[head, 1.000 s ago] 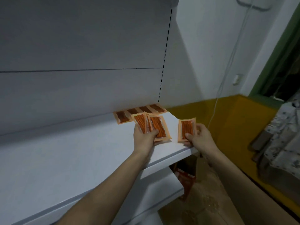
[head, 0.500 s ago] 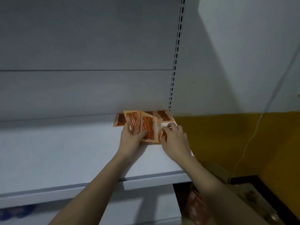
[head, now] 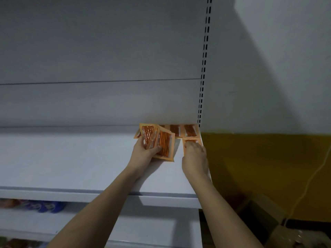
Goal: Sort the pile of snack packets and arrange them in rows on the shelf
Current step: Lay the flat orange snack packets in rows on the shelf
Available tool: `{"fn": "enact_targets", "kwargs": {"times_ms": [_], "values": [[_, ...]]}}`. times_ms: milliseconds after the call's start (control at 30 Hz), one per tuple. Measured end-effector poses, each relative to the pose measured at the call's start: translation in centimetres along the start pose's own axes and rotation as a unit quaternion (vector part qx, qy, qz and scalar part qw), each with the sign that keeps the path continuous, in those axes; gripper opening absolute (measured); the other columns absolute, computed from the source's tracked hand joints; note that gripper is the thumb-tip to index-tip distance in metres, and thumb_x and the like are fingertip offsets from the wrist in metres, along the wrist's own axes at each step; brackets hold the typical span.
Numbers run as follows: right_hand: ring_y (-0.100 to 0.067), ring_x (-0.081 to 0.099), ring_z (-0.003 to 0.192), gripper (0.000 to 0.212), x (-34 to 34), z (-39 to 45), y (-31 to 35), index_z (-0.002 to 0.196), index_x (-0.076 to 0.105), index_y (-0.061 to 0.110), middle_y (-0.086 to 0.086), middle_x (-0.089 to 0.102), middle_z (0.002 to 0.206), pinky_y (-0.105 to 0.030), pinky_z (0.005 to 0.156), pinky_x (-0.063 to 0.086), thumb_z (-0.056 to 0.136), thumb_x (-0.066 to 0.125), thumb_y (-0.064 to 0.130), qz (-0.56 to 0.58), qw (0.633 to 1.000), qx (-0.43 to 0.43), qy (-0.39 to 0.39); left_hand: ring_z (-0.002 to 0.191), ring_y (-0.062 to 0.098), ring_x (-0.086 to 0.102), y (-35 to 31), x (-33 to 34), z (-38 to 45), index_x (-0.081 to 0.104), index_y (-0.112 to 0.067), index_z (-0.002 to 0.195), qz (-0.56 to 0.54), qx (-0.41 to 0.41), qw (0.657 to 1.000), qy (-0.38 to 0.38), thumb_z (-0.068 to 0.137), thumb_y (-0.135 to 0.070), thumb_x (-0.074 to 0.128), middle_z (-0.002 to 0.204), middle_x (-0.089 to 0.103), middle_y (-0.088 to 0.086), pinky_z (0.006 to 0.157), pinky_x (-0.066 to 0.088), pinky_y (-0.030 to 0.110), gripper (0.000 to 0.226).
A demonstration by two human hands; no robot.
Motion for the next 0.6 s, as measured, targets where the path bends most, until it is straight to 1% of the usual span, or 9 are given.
{"fn": "enact_targets", "kwargs": {"times_ms": [167,200,267,333,400,467,533,567,600], "values": [[-0.025,0.035,0.142,0.048,0.4,0.3,-0.2,0.142,0.047,0.012,-0.007,0.047,0.148,-0.040,0.122,0.020,0.094,0.051,0.007,0.031,0.999,-0.008,-0.016,0.104,0.021,0.072,0.4,0.0,0.2,0.060,-0.023,0.120,-0.002,-0.011,1.000,-0.018,0.088,0.000,0.071,0.112,0.074,0.003,0.089,0.059,0.033,0.041],[-0.025,0.034,0.142,0.050,0.1,0.2,0.0,0.144,0.046,0.012,-0.007,0.046,0.149,-0.039,0.122,0.023,0.094,0.051,0.007,0.053,0.998,-0.015,-0.040,0.105,0.024,0.071,0.4,-0.1,0.3,0.060,-0.020,0.123,-0.007,-0.015,1.000,-0.019,0.087,0.000,0.072,0.113,0.074,0.005,0.091,0.059,0.036,0.042],[-0.023,0.041,0.136,0.047,-0.8,-0.3,0.5,0.145,0.044,0.011,-0.006,0.048,0.145,-0.036,0.114,0.036,0.098,0.050,0.010,0.113,0.988,-0.037,-0.100,0.107,0.030,0.071,0.6,-0.2,0.6,0.058,-0.013,0.128,-0.033,-0.029,0.999,-0.014,0.086,0.000,0.073,0.116,0.073,0.011,0.096,0.056,0.047,0.047],[-0.021,0.046,0.130,0.041,-1.3,-0.8,1.3,0.143,0.045,0.012,-0.006,0.050,0.142,-0.031,0.106,0.041,0.102,0.046,0.017,0.166,0.977,-0.068,-0.113,0.107,0.034,0.070,0.8,-0.4,0.9,0.058,-0.009,0.128,-0.063,-0.036,0.997,-0.009,0.081,0.000,0.076,0.116,0.072,0.015,0.098,0.055,0.052,0.051],[-0.021,0.053,0.124,0.040,-0.8,-0.8,1.7,0.142,0.043,0.016,-0.005,0.050,0.142,-0.030,0.097,0.047,0.103,0.047,0.024,0.226,0.968,-0.076,-0.078,0.107,0.036,0.070,0.7,-0.3,0.9,0.059,-0.007,0.124,-0.081,-0.038,0.996,0.010,0.078,0.000,0.077,0.115,0.072,0.017,0.097,0.055,0.052,0.050],[-0.019,0.061,0.115,0.046,-0.1,-0.6,1.9,0.143,0.038,0.022,-0.003,0.055,0.138,-0.036,0.087,0.057,0.100,0.055,0.023,0.312,0.949,-0.043,-0.030,0.107,0.037,0.070,0.6,-0.1,0.8,0.061,-0.010,0.121,-0.087,-0.038,0.995,0.029,0.079,0.004,0.076,0.115,0.072,0.017,0.095,0.056,0.051,0.047],[-0.017,0.065,0.110,0.047,0.3,-0.6,2.1,0.139,0.041,0.024,-0.001,0.060,0.129,-0.028,0.074,0.060,0.097,0.059,0.014,0.382,0.924,0.004,-0.010,0.108,0.037,0.069,0.7,-0.1,0.6,0.060,-0.014,0.122,-0.090,-0.037,0.995,0.039,0.080,0.005,0.076,0.117,0.072,0.016,0.095,0.055,0.051,0.049],[-0.017,0.066,0.108,0.042,0.3,-0.5,2.3,0.133,0.045,0.025,-0.002,0.062,0.126,-0.023,0.070,0.058,0.097,0.060,0.010,0.394,0.919,0.021,-0.010,0.109,0.037,0.069,0.7,-0.1,0.5,0.060,-0.015,0.123,-0.095,-0.036,0.994,0.040,0.081,0.004,0.075,0.117,0.072,0.016,0.094,0.055,0.051,0.047],[-0.018,0.066,0.107,0.037,0.3,-0.4,2.7,0.127,0.048,0.026,-0.002,0.063,0.123,-0.022,0.069,0.058,0.097,0.059,0.009,0.394,0.919,0.030,-0.013,0.108,0.036,0.069,0.6,-0.2,0.4,0.061,-0.014,0.123,-0.099,-0.034,0.994,0.038,0.085,0.001,0.073,0.117,0.072,0.016,0.093,0.056,0.050,0.043]]}}
Point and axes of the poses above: each hand's wrist, its own z-axis towards the middle knuckle, its own x-axis out of the palm, y = z × x, the point moved 3 cm from there along z, towards the middle knuckle
